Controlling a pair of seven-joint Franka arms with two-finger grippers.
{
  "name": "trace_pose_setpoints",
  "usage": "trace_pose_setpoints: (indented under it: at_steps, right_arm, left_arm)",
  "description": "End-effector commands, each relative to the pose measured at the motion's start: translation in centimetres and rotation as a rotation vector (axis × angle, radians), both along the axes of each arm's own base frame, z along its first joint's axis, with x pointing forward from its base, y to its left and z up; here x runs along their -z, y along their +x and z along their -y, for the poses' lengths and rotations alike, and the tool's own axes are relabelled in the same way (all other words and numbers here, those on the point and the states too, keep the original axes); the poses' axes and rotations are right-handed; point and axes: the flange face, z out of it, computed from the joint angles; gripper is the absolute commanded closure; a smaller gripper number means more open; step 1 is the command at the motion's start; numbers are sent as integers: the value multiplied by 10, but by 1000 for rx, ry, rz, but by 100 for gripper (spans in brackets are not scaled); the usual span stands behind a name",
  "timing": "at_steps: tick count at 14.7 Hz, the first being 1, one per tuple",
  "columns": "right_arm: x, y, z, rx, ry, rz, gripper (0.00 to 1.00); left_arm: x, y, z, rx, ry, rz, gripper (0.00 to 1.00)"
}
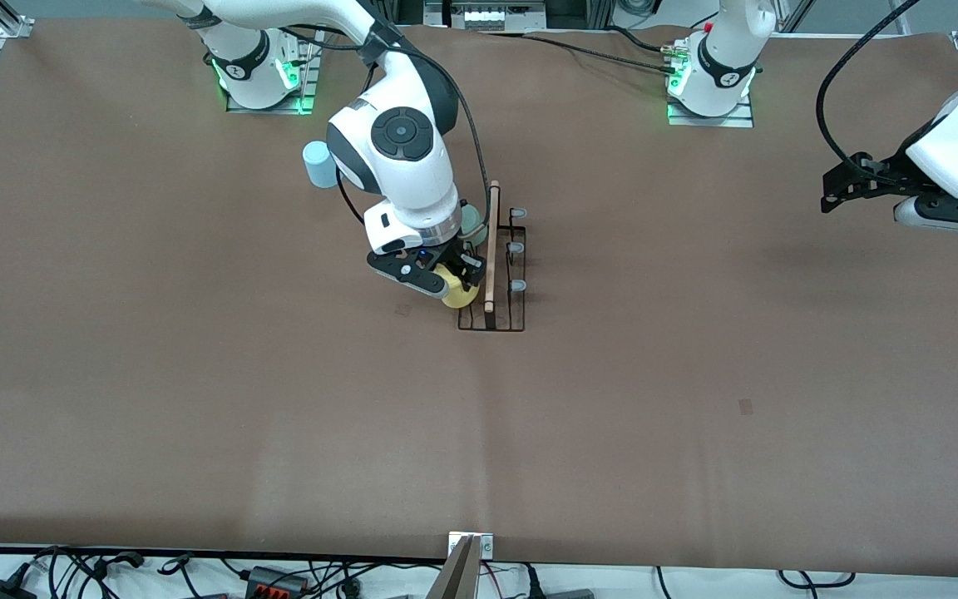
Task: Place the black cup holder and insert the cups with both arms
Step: 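Carry the yellow cup to the rack with the right gripper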
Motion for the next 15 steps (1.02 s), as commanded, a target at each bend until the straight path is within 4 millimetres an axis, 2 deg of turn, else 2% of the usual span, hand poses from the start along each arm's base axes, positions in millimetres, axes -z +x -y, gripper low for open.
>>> trace_pose_setpoints:
  at_steps: [1,4,5,8,11,15]
  right_arm:
    - [8,1,-13,-9,-2,12,67]
    - [9,1,-13,-15,-2,12,10]
    - [9,2,-12,-16,-3,12,0]
    - [-5,7,-4,-14,2,21,0]
    - [-42,21,23,4,12,46,0]
    - [-110,38,106,-101,-80,14,0]
  left_arm:
    - [-4,-1,-1,16,-22,-1,0]
    - [-4,-1,-1,16,-22,-1,0]
    - [-4,-1,-1,16,-22,-3,0]
    - [-4,-1,0,18,-21,-3,0]
    - [-4,-1,0,16,-22,-3,0]
    - [-5,-1,1,9,-20,-2,0]
